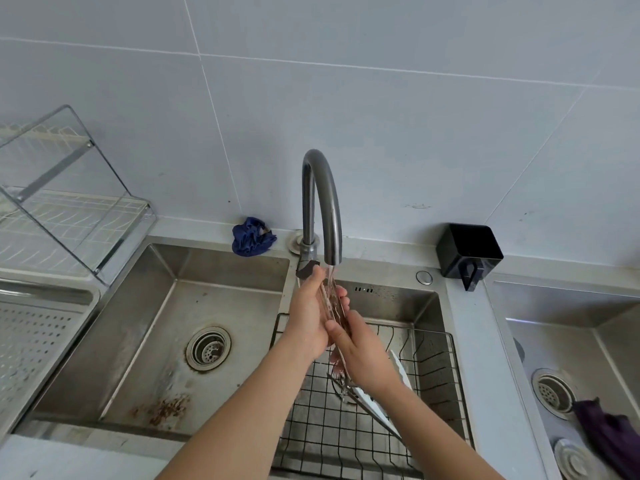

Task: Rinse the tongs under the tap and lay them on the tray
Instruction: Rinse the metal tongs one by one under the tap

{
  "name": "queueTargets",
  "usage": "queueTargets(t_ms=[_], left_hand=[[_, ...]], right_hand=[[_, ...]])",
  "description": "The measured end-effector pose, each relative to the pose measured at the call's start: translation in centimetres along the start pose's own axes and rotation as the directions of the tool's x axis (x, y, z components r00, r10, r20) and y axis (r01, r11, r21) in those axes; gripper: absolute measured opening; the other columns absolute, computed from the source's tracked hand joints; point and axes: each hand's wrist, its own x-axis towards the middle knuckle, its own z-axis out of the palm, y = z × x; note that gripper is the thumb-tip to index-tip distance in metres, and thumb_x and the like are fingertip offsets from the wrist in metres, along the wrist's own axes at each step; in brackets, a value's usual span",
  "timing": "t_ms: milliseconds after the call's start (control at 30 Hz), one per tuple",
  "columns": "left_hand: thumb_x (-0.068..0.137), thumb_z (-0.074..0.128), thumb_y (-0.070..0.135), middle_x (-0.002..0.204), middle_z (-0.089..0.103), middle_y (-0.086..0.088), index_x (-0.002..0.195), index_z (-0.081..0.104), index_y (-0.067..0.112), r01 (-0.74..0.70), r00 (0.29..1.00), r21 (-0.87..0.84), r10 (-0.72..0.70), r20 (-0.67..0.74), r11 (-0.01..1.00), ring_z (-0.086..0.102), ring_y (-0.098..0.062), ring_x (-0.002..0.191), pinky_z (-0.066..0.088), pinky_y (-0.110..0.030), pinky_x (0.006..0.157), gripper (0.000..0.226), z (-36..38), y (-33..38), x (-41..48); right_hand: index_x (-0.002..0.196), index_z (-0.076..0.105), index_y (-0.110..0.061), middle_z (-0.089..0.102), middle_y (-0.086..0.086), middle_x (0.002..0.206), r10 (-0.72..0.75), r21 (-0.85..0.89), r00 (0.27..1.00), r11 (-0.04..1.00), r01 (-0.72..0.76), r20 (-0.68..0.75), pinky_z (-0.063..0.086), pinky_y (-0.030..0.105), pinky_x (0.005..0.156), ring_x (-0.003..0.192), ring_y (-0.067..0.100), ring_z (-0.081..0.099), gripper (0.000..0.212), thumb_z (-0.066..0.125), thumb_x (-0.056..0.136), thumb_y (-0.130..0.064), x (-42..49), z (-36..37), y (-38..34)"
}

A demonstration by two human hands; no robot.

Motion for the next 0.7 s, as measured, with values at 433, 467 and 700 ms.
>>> queueTargets(t_ms=[433, 467, 700], left_hand=[[0.1, 0.049, 0.038, 0.064, 0.055, -0.005, 0.078, 0.071, 0.013, -0.144, 0.987, 0.223, 0.123, 0.105, 0.964, 0.05, -0.018, 0.057, 0.042, -0.032, 0.061, 0.039, -1.3, 0.5, -0.5], [0.099, 0.05, 0.037, 0.059, 0.051, -0.003, 0.07, 0.068, 0.013, -0.122, 0.99, 0.192, 0.105, 0.093, 0.974, 0.045, -0.017, 0.054, 0.04, -0.031, 0.059, 0.041, -1.4, 0.8, -0.5], [0.093, 0.059, 0.032, 0.057, 0.057, -0.006, 0.058, 0.066, 0.012, -0.038, 0.998, -0.04, 0.036, -0.051, 0.998, 0.056, -0.021, 0.053, 0.047, -0.032, 0.059, 0.041, -0.5, 1.9, 0.6]], right_hand=[[0.121, 0.054, -0.016, 0.062, -0.006, 0.098, -0.169, -0.397, 0.985, 0.907, 0.142, -0.034, 0.04, 0.027, 0.066, 0.084, 0.015, 0.058, 0.029, 0.052, 0.104, -0.039, 0.1, 1.1, 1.6], [0.128, 0.053, -0.016, 0.063, -0.005, 0.107, -0.192, -0.421, 0.981, 0.891, 0.168, -0.014, 0.042, 0.026, 0.069, 0.09, 0.016, 0.061, 0.033, 0.052, 0.104, -0.039, 0.0, 1.2, 1.7], [0.13, 0.046, -0.02, 0.065, -0.004, 0.099, -0.181, -0.451, 0.981, 0.883, 0.132, -0.067, 0.044, 0.033, 0.064, 0.078, 0.018, 0.061, 0.04, 0.062, 0.094, -0.025, 1.1, 1.3, 1.1]])
